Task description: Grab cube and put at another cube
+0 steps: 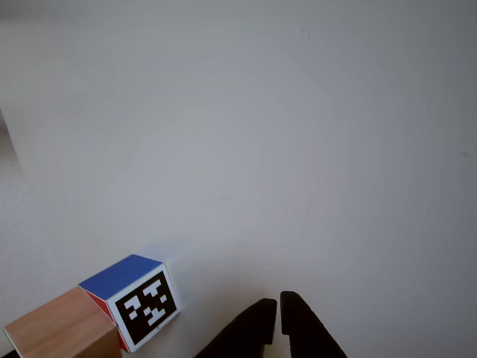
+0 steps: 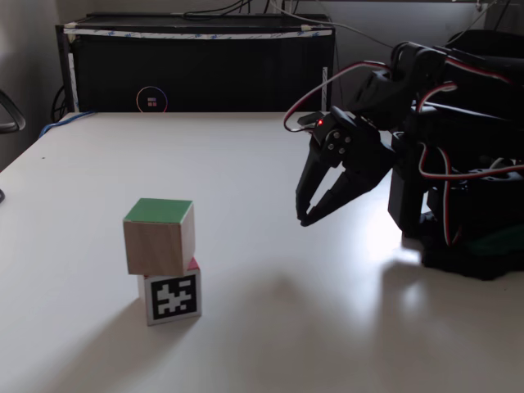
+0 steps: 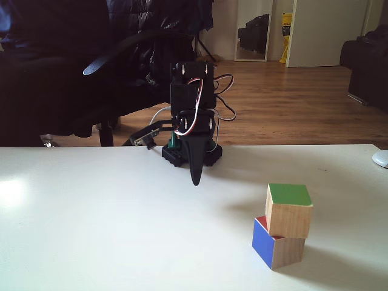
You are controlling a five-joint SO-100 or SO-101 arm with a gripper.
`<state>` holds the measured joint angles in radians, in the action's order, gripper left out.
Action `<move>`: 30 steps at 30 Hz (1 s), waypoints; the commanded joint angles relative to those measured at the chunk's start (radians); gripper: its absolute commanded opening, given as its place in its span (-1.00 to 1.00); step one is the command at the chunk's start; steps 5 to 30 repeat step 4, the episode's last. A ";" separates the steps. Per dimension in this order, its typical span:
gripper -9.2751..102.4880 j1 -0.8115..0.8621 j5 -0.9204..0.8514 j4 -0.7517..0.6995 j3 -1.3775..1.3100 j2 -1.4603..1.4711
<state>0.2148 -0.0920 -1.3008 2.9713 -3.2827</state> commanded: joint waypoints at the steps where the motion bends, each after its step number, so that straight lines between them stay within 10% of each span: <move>1: -0.83 0.000 0.005 0.011 -0.003 -0.006; 30: -0.83 0.000 0.005 0.011 -0.003 -0.006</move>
